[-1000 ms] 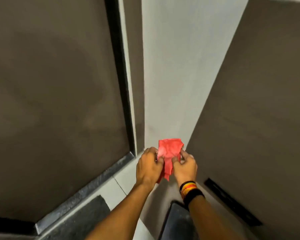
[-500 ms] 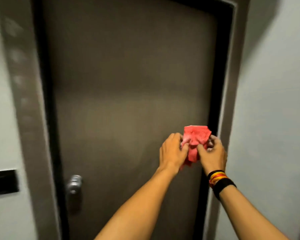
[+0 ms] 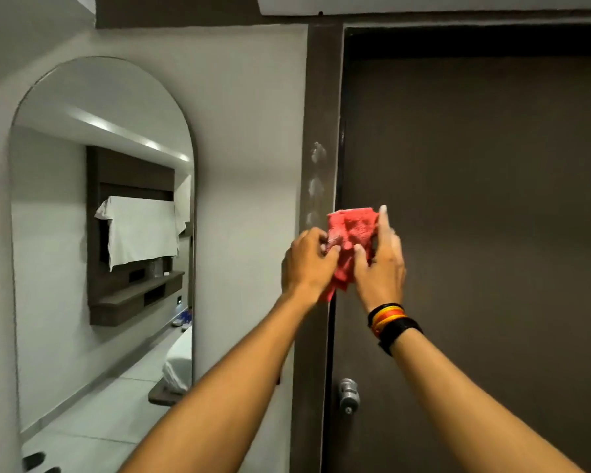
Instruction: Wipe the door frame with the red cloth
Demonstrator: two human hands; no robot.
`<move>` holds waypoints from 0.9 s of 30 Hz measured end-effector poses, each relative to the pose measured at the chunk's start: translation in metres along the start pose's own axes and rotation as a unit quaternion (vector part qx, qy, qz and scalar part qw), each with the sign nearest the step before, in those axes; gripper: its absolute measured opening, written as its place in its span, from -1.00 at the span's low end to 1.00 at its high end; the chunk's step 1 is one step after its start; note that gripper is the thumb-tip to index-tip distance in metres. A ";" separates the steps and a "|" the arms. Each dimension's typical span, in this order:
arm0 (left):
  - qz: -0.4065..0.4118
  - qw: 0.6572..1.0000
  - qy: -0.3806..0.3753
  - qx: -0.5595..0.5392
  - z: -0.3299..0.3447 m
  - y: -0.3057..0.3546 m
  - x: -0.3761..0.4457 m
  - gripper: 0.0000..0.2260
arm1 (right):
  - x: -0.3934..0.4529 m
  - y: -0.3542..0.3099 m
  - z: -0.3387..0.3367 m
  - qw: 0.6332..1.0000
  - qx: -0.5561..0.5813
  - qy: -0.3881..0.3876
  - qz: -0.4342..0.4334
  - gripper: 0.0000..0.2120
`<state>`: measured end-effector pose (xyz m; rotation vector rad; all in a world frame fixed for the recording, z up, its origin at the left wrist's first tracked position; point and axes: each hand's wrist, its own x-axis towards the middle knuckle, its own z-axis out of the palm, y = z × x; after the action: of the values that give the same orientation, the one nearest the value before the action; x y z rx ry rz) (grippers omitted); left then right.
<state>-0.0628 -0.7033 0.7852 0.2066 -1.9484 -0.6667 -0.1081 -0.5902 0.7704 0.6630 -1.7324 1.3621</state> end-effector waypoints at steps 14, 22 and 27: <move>-0.142 0.975 -0.161 -0.052 0.055 -0.184 -0.103 -0.94 | -0.193 0.102 0.125 0.985 -0.128 -0.117 0.021 -0.35; 0.146 0.986 -0.046 0.070 0.024 -0.233 -0.068 -0.68 | -0.182 0.127 0.169 0.935 -0.318 -0.159 0.001 -0.23; 0.243 0.960 0.035 0.134 0.009 -0.223 0.006 -0.67 | -0.085 0.079 0.178 0.953 -0.286 -0.098 -0.034 -0.29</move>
<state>-0.1056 -0.8886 0.6677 -0.0840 -1.9142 -0.0702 -0.1757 -0.7451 0.6420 0.5276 -2.1107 0.7010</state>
